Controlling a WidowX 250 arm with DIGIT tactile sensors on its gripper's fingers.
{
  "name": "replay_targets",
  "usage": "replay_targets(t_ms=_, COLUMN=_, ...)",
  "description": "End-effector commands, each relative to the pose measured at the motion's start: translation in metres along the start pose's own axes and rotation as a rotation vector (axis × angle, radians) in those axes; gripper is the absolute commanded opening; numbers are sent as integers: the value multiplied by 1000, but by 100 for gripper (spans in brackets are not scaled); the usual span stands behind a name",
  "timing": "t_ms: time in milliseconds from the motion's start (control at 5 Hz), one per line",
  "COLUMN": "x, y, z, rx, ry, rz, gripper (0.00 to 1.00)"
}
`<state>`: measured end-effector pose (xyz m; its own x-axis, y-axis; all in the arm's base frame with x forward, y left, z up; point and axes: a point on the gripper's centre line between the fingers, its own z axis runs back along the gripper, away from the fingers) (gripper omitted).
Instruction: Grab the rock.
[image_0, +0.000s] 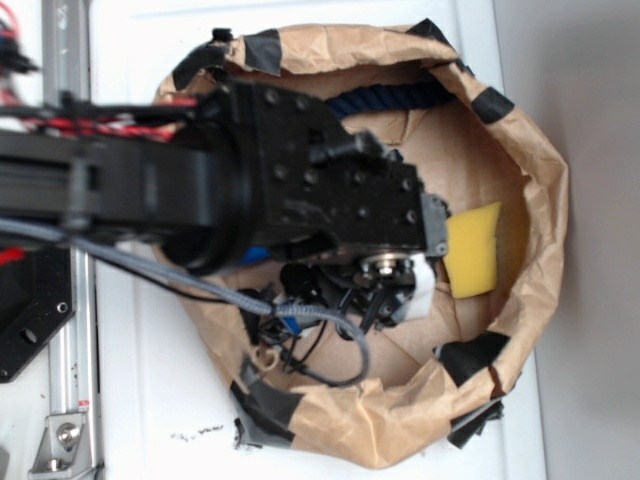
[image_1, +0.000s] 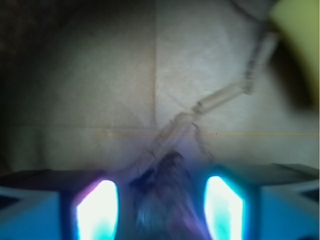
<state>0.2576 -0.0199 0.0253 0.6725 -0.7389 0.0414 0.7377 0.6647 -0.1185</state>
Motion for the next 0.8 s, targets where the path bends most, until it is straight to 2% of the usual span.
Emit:
replay_targets(t_ms=0, x=0, y=-14, z=0, rx=-28, ry=12, rz=-61, gripper=0)
replay_targets(t_ms=400, x=6, y=-13, z=43, rx=9, ry=13, rz=-65, gripper=0)
replay_targets(t_ms=600, x=15, y=-23, z=85, rx=110, ry=-54, rz=122, gripper=0)
